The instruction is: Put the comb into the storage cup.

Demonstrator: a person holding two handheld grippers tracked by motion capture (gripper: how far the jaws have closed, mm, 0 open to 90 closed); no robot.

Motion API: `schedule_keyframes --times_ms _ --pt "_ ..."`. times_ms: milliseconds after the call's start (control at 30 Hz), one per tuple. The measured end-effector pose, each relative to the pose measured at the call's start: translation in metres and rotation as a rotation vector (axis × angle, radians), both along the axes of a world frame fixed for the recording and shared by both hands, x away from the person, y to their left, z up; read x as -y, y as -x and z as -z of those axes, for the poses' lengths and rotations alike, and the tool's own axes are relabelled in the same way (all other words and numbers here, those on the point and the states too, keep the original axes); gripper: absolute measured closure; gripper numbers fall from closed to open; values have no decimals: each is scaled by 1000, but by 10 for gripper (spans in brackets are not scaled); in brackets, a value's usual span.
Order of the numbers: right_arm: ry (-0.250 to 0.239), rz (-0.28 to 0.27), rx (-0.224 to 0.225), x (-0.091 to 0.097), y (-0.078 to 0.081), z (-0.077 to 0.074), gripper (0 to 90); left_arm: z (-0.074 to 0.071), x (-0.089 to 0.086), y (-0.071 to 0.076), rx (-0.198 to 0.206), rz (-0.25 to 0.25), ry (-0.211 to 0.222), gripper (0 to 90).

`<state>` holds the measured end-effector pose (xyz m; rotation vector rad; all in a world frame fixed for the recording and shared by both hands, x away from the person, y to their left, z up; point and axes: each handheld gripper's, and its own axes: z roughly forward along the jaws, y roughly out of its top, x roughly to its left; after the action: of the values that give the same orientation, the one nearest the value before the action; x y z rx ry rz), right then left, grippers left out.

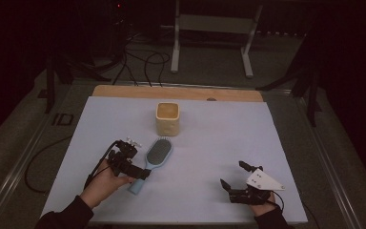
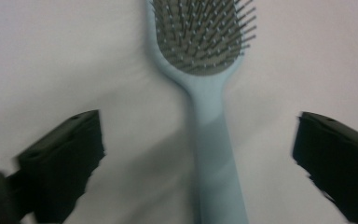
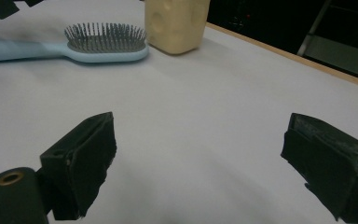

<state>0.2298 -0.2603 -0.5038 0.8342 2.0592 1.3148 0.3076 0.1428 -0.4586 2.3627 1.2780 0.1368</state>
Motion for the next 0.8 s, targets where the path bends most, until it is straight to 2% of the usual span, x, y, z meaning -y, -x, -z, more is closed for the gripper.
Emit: schedule_keyframes --times_ms 100,233,300,467,800 --pt "-1 1 -3 0 0 0 90 2 4 -5 -16 -15 -14 0" --pt "0 0 -2 0 0 0 90 5 10 -10 -56 8 -40 0" --pt "0 0 -3 0 0 0 90 6 14 -14 -63 14 -54 0" --pt "1 -1 -1 -1 0 0 90 10 22 -21 -103 5 -58 0" --pt "1 -2 1 0 0 0 90 19 36 -30 -154 15 -128 33"
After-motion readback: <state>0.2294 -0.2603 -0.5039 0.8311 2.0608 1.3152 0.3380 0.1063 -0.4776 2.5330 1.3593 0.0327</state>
